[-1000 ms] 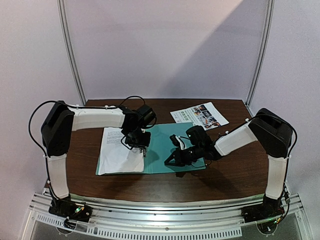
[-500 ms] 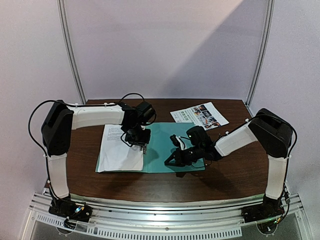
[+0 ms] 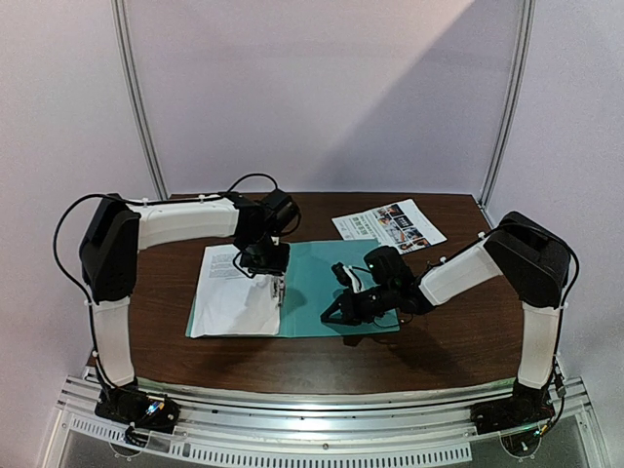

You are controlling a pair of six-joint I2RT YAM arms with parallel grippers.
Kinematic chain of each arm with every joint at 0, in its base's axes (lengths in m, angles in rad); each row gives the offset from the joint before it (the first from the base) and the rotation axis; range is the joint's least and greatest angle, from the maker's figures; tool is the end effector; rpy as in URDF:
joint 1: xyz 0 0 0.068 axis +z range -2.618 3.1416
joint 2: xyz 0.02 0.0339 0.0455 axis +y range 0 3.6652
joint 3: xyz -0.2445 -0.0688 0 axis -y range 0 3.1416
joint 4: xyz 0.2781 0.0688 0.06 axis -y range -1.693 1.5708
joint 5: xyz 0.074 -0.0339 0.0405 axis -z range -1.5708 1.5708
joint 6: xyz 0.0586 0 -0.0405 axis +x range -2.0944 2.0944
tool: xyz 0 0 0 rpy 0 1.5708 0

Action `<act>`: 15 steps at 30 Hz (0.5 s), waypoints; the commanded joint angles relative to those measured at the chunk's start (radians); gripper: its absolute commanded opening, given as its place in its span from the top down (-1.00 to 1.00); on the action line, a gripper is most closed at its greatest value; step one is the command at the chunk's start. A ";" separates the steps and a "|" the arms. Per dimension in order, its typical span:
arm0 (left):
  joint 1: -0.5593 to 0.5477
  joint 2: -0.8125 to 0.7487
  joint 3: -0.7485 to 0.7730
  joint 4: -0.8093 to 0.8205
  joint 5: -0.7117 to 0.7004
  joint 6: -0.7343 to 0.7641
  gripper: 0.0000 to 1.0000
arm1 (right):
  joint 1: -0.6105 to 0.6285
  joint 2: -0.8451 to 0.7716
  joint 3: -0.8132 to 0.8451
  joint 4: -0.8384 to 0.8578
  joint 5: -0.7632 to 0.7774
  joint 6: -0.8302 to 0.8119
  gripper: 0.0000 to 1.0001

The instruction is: Put the files into the folder

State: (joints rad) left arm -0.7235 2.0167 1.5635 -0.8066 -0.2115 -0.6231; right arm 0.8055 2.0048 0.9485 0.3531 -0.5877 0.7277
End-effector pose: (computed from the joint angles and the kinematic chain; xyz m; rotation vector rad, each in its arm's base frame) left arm 0.3394 -0.2833 0.1413 0.0929 2.7667 -0.0409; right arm 0.2575 0.3150 0.0434 -0.4575 2.5403 1.3786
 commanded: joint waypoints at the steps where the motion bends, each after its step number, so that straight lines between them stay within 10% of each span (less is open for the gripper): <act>1: -0.026 -0.036 0.032 -0.019 -0.067 0.093 0.28 | 0.013 0.059 -0.036 -0.121 0.037 -0.013 1.00; 15: -0.282 -0.219 -0.217 -0.033 -0.263 0.321 -0.07 | 0.016 0.059 -0.025 -0.132 0.042 -0.011 1.00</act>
State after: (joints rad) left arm -0.9497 1.8038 1.3857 -0.8108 -0.4194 -0.3763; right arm 0.8062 2.0048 0.9485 0.3527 -0.5869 0.7277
